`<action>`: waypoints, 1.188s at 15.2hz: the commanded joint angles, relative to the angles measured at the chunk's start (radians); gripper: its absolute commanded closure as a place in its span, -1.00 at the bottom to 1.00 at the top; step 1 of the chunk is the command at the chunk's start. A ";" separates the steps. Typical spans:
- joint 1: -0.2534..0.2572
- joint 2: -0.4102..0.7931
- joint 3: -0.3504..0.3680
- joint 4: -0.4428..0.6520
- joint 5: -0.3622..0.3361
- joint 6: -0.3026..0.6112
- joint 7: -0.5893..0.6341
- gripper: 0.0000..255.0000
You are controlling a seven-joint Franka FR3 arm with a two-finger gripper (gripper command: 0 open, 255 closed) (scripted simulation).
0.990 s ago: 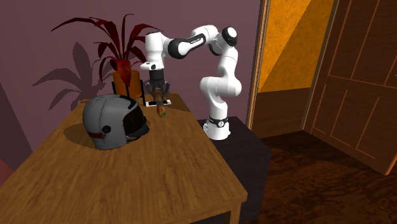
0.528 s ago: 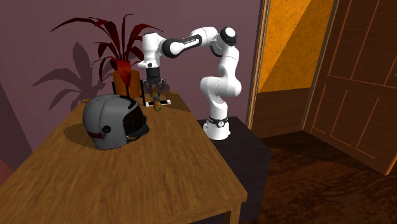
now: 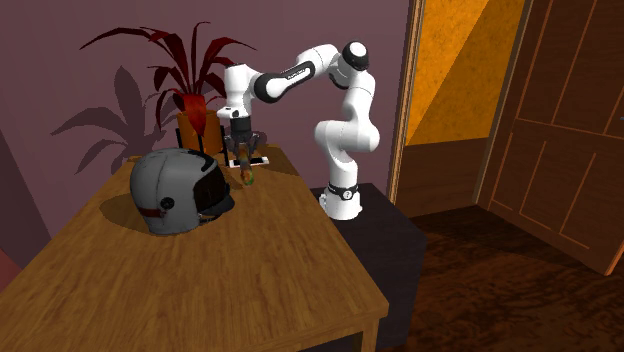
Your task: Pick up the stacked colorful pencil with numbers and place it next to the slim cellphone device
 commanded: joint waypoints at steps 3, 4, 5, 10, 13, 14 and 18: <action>0.005 0.014 -0.041 -0.033 -0.028 0.053 0.008 1.00; 0.008 0.020 -0.053 -0.040 -0.035 0.067 0.009 1.00; 0.012 0.025 -0.066 -0.047 -0.042 0.082 0.011 1.00; 0.036 0.060 -0.138 -0.079 -0.082 0.161 0.020 1.00; 0.036 0.060 -0.138 -0.079 -0.082 0.161 0.021 1.00; 0.036 0.060 -0.138 -0.079 -0.082 0.161 0.021 1.00; 0.036 0.060 -0.138 -0.079 -0.082 0.161 0.021 1.00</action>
